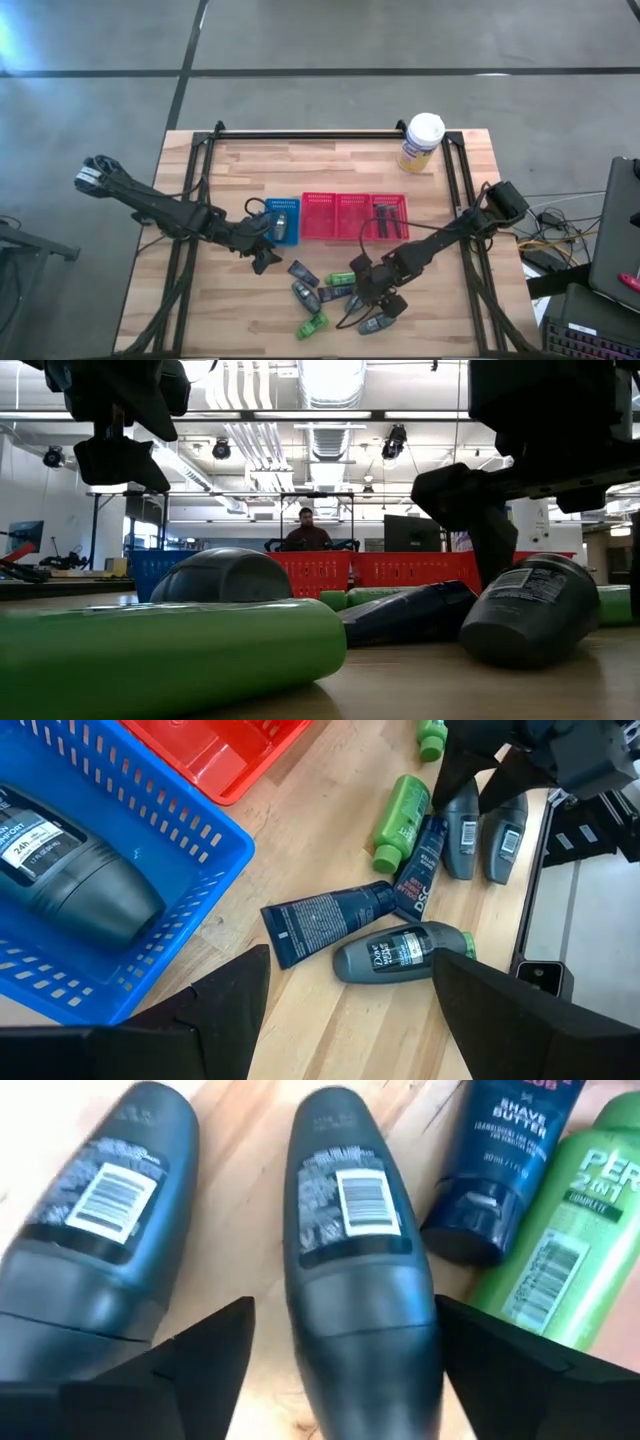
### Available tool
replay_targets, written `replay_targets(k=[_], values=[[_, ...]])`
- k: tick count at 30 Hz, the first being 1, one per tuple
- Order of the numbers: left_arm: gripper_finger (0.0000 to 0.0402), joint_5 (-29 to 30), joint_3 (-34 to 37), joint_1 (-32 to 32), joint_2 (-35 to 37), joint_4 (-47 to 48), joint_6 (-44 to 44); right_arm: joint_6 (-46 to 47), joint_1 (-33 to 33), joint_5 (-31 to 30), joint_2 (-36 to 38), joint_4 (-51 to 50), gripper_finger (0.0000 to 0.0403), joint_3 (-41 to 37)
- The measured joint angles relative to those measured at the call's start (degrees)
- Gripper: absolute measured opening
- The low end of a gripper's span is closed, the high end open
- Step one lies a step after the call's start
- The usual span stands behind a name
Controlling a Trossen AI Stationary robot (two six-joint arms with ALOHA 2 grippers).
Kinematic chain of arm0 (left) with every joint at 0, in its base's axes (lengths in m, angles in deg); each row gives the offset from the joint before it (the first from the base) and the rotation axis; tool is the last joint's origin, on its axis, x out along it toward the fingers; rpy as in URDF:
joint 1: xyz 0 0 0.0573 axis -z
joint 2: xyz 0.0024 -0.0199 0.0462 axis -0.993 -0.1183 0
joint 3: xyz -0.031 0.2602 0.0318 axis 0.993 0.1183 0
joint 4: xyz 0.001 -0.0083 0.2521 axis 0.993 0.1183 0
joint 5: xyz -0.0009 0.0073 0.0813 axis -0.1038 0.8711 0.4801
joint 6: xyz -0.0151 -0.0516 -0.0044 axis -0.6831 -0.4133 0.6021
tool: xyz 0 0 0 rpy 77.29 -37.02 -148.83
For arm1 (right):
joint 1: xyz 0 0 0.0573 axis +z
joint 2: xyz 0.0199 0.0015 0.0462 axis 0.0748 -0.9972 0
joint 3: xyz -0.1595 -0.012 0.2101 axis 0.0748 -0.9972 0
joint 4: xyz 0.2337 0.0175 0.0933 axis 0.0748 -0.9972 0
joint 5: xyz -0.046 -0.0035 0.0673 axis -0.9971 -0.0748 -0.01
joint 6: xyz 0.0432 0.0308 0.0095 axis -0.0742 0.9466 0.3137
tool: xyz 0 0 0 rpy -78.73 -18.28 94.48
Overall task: Pick & Place Travel size toiletries
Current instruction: Put the gray deodorant into the blue bin
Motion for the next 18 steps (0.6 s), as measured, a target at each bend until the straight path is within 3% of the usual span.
replay_targets(k=[8,11,18], values=[[0.0282,0.0,0.0,0.0,0.0,0.0,0.0,0.8,-0.1,0.0,0.0,-0.2,0.0201,-0.7],[0.0282,0.1,0.0,0.4,0.0,-0.8,1.6,6.3,-1.0,0.2,0.2,-0.5,0.0194,-0.7],[0.028,0.2,0.0,4.8,0.0,-5.5,20.9,14.5,-5.8,2.5,4.4,-5.2,0.0194,-0.8]])
